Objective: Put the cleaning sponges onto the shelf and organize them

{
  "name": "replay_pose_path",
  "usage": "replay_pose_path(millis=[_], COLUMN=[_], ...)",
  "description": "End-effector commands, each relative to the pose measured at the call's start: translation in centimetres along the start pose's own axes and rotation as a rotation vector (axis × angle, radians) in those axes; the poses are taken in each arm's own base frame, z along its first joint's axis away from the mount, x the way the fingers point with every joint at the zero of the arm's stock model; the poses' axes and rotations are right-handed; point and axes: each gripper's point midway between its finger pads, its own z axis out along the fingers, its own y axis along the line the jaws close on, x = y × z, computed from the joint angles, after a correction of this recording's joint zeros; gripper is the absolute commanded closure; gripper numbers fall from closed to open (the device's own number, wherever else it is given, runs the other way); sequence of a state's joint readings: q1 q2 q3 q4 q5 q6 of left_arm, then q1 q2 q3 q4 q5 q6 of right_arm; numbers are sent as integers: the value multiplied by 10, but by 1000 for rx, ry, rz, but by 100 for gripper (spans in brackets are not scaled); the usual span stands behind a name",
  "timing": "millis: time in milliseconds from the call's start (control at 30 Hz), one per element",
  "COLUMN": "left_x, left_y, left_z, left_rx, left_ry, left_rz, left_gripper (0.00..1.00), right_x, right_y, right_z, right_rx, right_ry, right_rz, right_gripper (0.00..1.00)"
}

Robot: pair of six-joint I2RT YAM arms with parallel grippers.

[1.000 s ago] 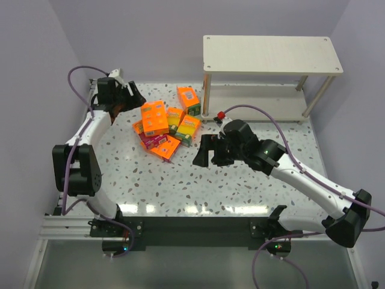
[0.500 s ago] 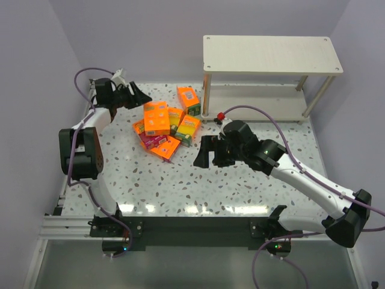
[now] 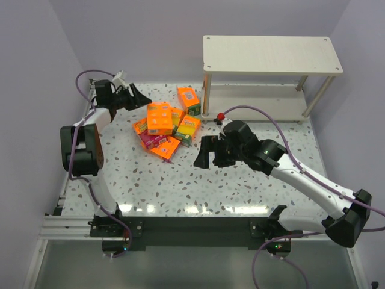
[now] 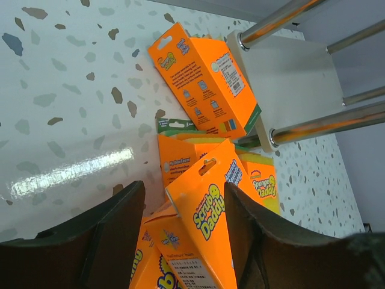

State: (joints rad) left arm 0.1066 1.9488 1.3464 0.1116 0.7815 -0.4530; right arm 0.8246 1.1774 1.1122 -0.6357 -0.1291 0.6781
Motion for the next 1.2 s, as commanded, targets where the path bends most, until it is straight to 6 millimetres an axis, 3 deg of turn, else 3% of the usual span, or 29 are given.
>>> replay_pose_path(millis=[0,267,500,767,867,967,1167], left_x=[-29,-29,-16,-5,1,4,-6], left_y=[-11,-6,2,-6,-13,-17,-36], left_z=[-6,-1,13,25,27,25,18], left_rx=[26,16,18,54,91,122,175], left_ry=[-75,-50,13,61,82,92,71], left_rz=[67,55,43,45,40,32,29], left_gripper=[39,39,44,49,55,67,100], right_x=[1,0,0,3,4,5,4], right_y=[0,2,2,-1,-2,-2,-2], right_z=[-5,-2,0,1,3,3,2], right_rx=[-3,-12,-8,0,1,0,1], right_ry=[-7,-1,9,17,21,20,13], right_rz=[-22,-27,-32,-32,-29,-27,-21], right_gripper=[6,6,6,6,6,6,6])
